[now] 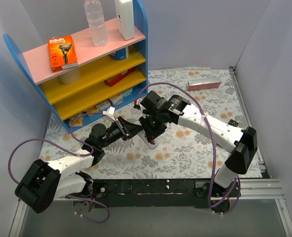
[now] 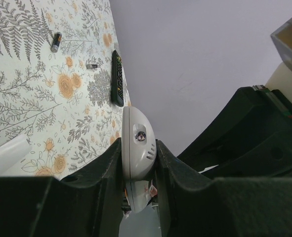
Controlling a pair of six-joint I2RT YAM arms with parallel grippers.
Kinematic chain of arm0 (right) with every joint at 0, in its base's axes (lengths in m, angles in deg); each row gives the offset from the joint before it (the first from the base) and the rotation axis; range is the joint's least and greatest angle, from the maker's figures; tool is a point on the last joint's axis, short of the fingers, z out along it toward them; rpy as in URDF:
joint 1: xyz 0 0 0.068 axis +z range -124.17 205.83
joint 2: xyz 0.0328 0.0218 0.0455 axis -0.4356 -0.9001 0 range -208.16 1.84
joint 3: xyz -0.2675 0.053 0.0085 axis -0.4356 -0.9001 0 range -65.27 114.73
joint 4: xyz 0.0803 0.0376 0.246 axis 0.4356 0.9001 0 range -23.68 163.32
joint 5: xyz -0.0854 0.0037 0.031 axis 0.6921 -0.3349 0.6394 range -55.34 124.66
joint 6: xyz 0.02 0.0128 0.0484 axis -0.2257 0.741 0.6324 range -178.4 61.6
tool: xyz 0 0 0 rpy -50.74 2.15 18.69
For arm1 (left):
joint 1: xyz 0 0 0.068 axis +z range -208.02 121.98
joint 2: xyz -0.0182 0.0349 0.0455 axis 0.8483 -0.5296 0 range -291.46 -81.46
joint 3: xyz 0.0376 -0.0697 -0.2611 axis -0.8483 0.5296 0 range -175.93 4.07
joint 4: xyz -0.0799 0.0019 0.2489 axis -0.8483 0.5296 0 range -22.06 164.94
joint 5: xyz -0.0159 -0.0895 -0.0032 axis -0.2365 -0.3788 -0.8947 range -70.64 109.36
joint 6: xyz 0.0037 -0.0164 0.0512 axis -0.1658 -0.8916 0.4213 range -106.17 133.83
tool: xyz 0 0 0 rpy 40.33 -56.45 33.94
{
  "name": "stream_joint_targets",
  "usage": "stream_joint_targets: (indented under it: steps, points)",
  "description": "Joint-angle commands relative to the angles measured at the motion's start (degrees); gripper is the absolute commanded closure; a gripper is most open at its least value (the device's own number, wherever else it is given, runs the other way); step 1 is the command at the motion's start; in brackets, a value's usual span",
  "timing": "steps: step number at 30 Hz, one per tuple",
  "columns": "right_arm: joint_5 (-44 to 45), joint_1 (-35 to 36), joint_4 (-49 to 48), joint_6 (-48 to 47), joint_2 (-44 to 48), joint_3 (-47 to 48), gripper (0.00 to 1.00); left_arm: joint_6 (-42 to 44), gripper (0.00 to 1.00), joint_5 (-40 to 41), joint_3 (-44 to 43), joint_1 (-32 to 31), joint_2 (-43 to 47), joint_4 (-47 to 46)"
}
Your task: Load the batteries into the remote control
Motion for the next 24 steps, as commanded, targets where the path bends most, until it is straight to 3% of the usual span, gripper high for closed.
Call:
stream_joint_targets:
  steps: [1,9,13,17,24]
  points:
    - [1.5,0.3,1.2,-0.7,-0.5,3.4,0.69,-2.4,1.00,0.0,1.1,-0.1,0.6,-3.6]
    - [2.8,0.2,2.8,-2.7,-0.1,7.4,0.66,-4.8,1.00,-0.1,2.1,-0.2,-0.5,-5.8]
    - [2.1,0.3,1.0,-11.0,2.6,5.7,0.66,-5.2,1.00,-0.3,2.0,-0.1,-0.4,-5.8]
    - [-2.6,0.3,-7.1,-30.9,12.4,-4.6,0.66,-5.6,1.00,-1.1,1.2,-0.2,-0.4,-5.2]
    - [-8.4,0.6,-24.3,-48.7,27.4,-23.0,0.69,-6.0,1.00,-1.8,-0.7,-0.1,0.7,-2.7]
